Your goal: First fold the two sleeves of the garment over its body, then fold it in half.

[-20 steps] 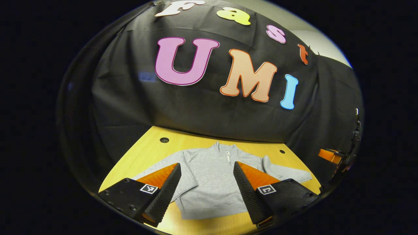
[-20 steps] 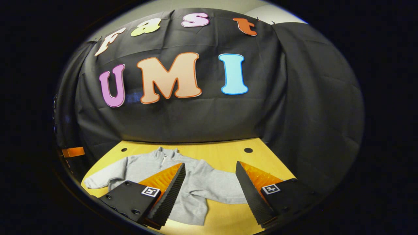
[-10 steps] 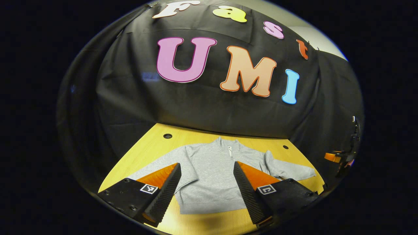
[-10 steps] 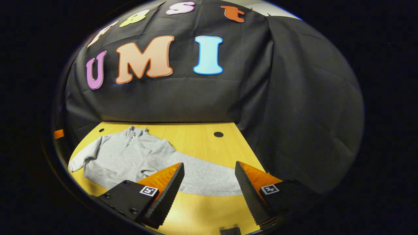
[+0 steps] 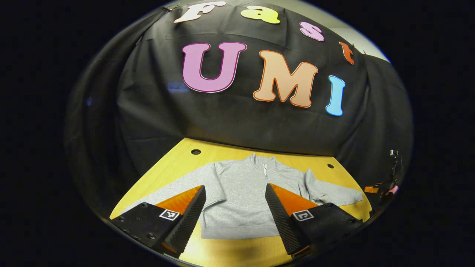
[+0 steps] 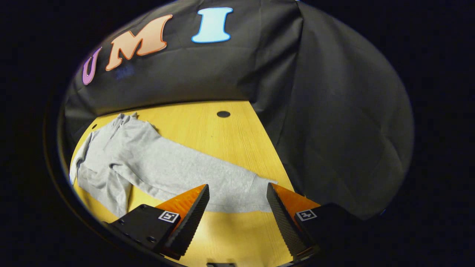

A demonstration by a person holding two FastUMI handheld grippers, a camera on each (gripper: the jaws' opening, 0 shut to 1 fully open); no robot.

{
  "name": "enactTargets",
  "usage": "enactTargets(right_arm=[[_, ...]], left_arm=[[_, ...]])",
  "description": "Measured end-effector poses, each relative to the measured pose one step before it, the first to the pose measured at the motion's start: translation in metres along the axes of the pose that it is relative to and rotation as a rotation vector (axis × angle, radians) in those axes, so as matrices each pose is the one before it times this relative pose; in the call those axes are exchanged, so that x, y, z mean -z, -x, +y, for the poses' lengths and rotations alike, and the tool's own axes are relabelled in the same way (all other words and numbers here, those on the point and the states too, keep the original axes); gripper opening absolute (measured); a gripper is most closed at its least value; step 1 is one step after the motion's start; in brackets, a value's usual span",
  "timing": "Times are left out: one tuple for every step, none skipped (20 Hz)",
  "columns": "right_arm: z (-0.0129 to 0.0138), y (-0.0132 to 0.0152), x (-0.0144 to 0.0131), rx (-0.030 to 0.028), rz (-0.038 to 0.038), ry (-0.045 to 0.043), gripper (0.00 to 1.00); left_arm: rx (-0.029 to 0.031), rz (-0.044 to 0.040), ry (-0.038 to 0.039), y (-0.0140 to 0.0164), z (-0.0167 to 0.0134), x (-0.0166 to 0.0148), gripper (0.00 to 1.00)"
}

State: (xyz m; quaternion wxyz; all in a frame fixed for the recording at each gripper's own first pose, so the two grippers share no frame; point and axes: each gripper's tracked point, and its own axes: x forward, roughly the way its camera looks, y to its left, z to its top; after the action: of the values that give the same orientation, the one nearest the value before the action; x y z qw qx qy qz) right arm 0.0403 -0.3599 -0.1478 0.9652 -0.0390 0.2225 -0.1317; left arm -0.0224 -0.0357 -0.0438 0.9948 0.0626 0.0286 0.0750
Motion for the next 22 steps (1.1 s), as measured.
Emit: enactTargets(right_arm=[[-0.00140, -0.00936, 0.01048, -0.01812, 0.03519, -0.00046, 0.98], [-0.00351, -0.00838, 0.01039, -0.00990, 0.03308, -0.00679, 0.98], [-0.00391, -0.00794, 0.00648, -0.00656, 0.02118, -0.00923, 0.99], [-0.00469, -0.00872, 0.00497, 0.00574, 0.01577, -0.00605, 0.99], [-0.00594, -0.00658, 0.00379, 0.00908, 0.01206, -0.00498, 0.98], [-0.00507, -0.00548, 0.00238, 0.00487, 0.00733, -0.00900, 0.98], [-0.00413, -0.00422, 0.00241, 0.00243, 0.01039, -0.01036, 0.98], [-0.00230, -0.00398, 0.00368, -0.00350, 0.01094, -0.00794, 0.98], [-0.00246, -0.00364, 0.00283, -0.00004, 0.01359, 0.00021, 0.98], [-0.00281, -0.00295, 0.00445, 0.00123, 0.00852, 0.00288, 0.98], [-0.00009, -0.00197, 0.00295, -0.00512, 0.00803, 0.00027, 0.98], [0.00133, -0.00107, 0.00094, -0.00499, 0.00701, -0.00309, 0.98], [0.00093, -0.00284, 0.00019, -0.01036, 0.00272, -0.00455, 0.98], [0.00147, -0.00056, 0.00173, -0.00934, 0.00570, -0.00969, 0.96], [0.00156, 0.00118, 0.00142, -0.00659, 0.01140, -0.01594, 0.94], [-0.00016, 0.00044, -0.00133, -0.00138, -0.00423, -0.00078, 0.89], [0.00132, -0.00165, 0.00026, -0.00987, 0.00347, -0.00133, 0.87], [0.00246, 0.00312, 0.00024, -0.00568, 0.00162, -0.00419, 0.77], [0.00370, 0.00001, 0.00116, -0.00468, 0.00617, -0.00655, 0.67], [0.00467, 0.00000, 0.00048, -0.01057, 0.00200, -0.00207, 0.50], [0.00082, 0.00115, -0.00052, 0.00469, 0.00155, -0.00531, 0.41], [-0.00087, -0.00023, -0.00083, 0.00394, -0.00730, 0.00517, 0.21]], left_arm=[[0.00015, 0.00607, -0.00356, -0.00024, -0.00304, 0.00050, 0.94], [0.00562, 0.00551, -0.00023, -0.00039, -0.00408, 0.00091, 0.94], [0.00192, 0.00457, -0.00118, -0.00012, -0.00480, 0.00022, 0.94], [0.00168, 0.00166, -0.00218, -0.00010, -0.00478, 0.00193, 0.94], [0.00295, 0.00468, -0.00310, 0.00028, -0.00513, 0.00160, 0.94], [0.00265, 0.00322, -0.00425, -0.00014, -0.00456, 0.00178, 0.94], [0.00276, 0.00311, -0.00363, -0.00144, -0.00411, -0.00020, 0.94], [0.00319, 0.00696, -0.00356, -0.00143, -0.00452, 0.00244, 0.94], [0.00162, 0.00647, -0.00803, -0.00002, -0.00387, 0.00174, 0.94], [-0.00200, -0.00022, -0.00966, 0.00023, -0.00135, -0.00014, 0.94], [-0.00011, -0.00030, -0.00573, -0.00040, -0.00094, -0.00122, 0.94], [0.00096, 0.00081, -0.00356, -0.00057, -0.00129, -0.00001, 0.94], [0.00014, -0.00142, -0.00253, -0.00115, -0.00110, -0.00103, 0.94], [-0.00226, -0.00069, -0.00036, -0.00035, 0.00055, 0.00033, 0.94], [0.00214, -0.00205, 0.00722, -0.00222, -0.00053, 0.00031, 0.94], [0.00899, 0.00092, 0.01011, -0.00106, -0.00226, -0.00014, 0.94], [0.00492, 0.00140, 0.00799, -0.00057, -0.00272, 0.00032, 0.94], [0.00382, 0.00021, 0.00502, -0.00061, -0.00262, 0.00148, 0.94], [0.00058, -0.00268, 0.00332, -0.00070, -0.00058, -0.00056, 0.94], [0.00212, -0.00148, 0.00459, -0.00093, -0.00039, 0.00120, 0.94], [0.00317, -0.00181, 0.00581, -0.00035, -0.00107, 0.00069, 0.94], [0.00489, 0.00037, 0.00603, -0.00015, -0.00093, -0.00040, 0.94]])
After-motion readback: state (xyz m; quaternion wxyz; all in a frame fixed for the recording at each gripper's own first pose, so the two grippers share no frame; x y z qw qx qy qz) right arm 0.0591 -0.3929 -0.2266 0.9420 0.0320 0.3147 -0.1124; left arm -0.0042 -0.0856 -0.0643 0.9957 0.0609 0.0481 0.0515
